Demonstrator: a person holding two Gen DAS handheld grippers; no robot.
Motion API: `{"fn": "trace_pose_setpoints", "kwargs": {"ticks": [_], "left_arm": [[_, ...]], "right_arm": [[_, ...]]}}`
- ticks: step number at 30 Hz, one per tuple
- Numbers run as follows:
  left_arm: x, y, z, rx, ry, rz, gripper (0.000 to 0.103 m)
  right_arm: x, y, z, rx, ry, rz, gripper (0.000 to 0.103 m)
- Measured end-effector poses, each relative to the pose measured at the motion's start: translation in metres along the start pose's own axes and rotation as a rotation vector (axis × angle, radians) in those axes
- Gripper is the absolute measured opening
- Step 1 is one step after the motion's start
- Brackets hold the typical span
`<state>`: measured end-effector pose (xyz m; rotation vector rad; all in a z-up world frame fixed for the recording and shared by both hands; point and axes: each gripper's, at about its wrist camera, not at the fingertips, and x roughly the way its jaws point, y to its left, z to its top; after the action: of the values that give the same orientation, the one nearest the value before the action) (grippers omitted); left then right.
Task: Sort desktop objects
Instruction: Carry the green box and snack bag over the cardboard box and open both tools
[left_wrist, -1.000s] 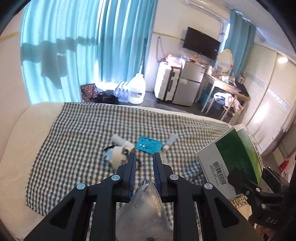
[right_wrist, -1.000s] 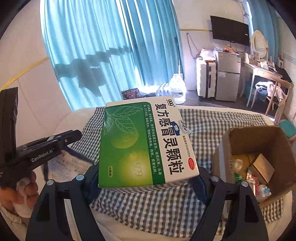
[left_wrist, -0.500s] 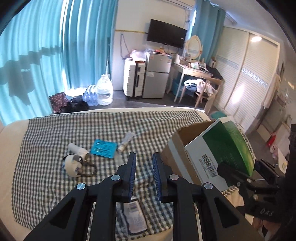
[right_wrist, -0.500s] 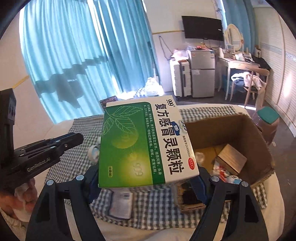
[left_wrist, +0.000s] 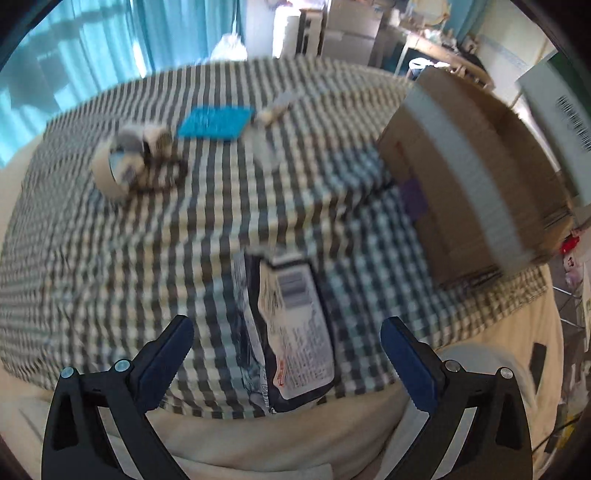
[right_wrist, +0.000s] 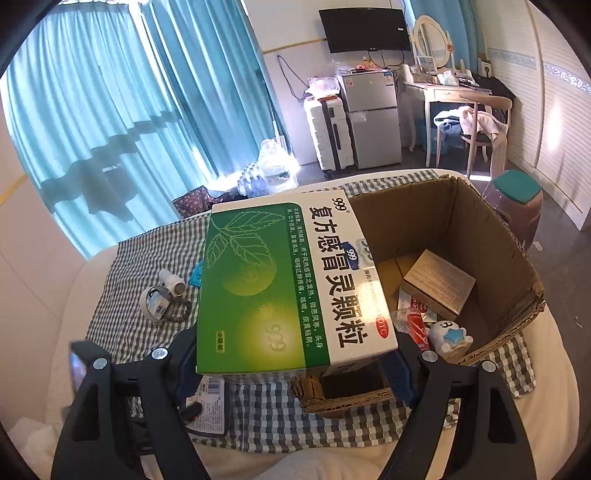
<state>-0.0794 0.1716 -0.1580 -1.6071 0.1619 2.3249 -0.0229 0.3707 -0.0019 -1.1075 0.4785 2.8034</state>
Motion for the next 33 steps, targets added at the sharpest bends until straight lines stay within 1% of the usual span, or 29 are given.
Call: {"fn": "trace_pose_setpoints", "kwargs": {"ticks": [3,4,6,7,8,10,12,14,17,21,24,27,28,31,33], "left_arm": [[0.031,0.004,-0.014,-0.011,0.049,0.020,0.103],[0.040,0.004,-0.017,-0.009,0.060,0.021,0.101],[0.052,0.003,-0.022,0.005,0.082,0.012,0.088],[0.055,0.003,-0.025,0.013,0.092,0.001,0.048],[0.059,0.001,-0.028,0.031,0.111,-0.013,0.027],[0.056,-0.001,-0.030,0.051,0.104,-0.012,0.026],[0.042,-0.001,-0.028,0.045,0.071,-0.038,0.024],[0.025,-0.004,-0.023,0.053,0.017,-0.035,0.024],[-0.009,-0.011,-0.012,0.060,-0.072,-0.060,0.024],[-0.061,-0.034,0.016,0.104,-0.190,-0.116,0.024],[-0.089,-0.060,0.033,0.132,-0.250,-0.157,0.024],[-0.103,-0.089,0.054,0.168,-0.274,-0.226,0.024],[-0.104,-0.096,0.062,0.186,-0.275,-0.235,0.024],[-0.102,-0.125,0.078,0.246,-0.283,-0.232,0.024],[-0.095,-0.143,0.085,0.272,-0.270,-0.246,0.024]], "right_arm": [[0.003,-0.001,-0.002,-0.006,0.009,0.000,0.080],[0.004,-0.001,-0.002,-0.007,0.013,0.001,0.080],[0.006,-0.003,-0.002,-0.012,0.019,-0.001,0.080],[0.007,-0.003,-0.002,-0.015,0.022,-0.004,0.080],[0.008,-0.003,-0.002,-0.015,0.027,-0.006,0.080],[0.011,-0.001,-0.003,-0.014,0.032,-0.010,0.080],[0.012,-0.002,-0.003,-0.014,0.036,-0.014,0.080],[0.012,-0.002,-0.002,-0.014,0.036,-0.014,0.080],[0.010,-0.001,-0.002,-0.013,0.030,-0.020,0.080],[0.003,-0.006,0.003,-0.012,0.018,-0.032,0.080],[-0.003,-0.014,0.009,-0.007,0.001,-0.048,0.080],[-0.008,-0.027,0.016,-0.005,-0.014,-0.077,0.080],[-0.008,-0.034,0.018,0.001,-0.016,-0.093,0.080],[-0.007,-0.051,0.027,0.022,-0.017,-0.125,0.080],[-0.005,-0.065,0.031,0.041,-0.020,-0.140,0.082]]}}
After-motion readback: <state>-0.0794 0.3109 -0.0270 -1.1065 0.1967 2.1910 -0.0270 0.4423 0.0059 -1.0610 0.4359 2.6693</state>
